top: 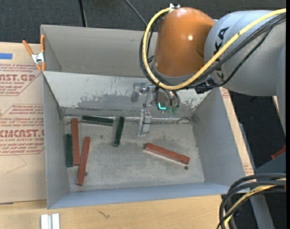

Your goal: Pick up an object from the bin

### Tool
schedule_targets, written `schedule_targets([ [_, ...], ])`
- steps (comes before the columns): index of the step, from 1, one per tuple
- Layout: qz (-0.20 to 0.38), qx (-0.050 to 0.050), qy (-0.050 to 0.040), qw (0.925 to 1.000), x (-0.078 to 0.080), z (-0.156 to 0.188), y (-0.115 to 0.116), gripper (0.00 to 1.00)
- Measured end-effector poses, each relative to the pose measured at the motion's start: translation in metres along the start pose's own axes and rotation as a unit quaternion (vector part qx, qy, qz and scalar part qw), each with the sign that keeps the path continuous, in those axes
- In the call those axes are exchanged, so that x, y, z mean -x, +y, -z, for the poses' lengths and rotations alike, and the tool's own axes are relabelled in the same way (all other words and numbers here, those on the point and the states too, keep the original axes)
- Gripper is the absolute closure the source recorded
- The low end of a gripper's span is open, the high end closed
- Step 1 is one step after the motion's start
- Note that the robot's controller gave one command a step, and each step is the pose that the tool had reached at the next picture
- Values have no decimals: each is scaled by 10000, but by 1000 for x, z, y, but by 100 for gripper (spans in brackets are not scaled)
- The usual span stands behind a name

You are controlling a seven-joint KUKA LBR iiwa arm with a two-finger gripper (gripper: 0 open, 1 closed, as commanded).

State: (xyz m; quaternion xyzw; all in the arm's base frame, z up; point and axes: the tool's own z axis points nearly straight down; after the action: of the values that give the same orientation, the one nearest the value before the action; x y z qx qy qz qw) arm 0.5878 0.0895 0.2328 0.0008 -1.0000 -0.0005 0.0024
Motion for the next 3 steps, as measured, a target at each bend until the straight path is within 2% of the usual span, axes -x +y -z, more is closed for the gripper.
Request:
schedule_targets([
  [1, -6, 3, -36, 10000, 2, 4, 0, 0],
  [2, -519, 5, -47, 9986, -15, -70, -57, 0],
  [3, 689, -8, -33, 9976, -11, -78, -34, 0],
])
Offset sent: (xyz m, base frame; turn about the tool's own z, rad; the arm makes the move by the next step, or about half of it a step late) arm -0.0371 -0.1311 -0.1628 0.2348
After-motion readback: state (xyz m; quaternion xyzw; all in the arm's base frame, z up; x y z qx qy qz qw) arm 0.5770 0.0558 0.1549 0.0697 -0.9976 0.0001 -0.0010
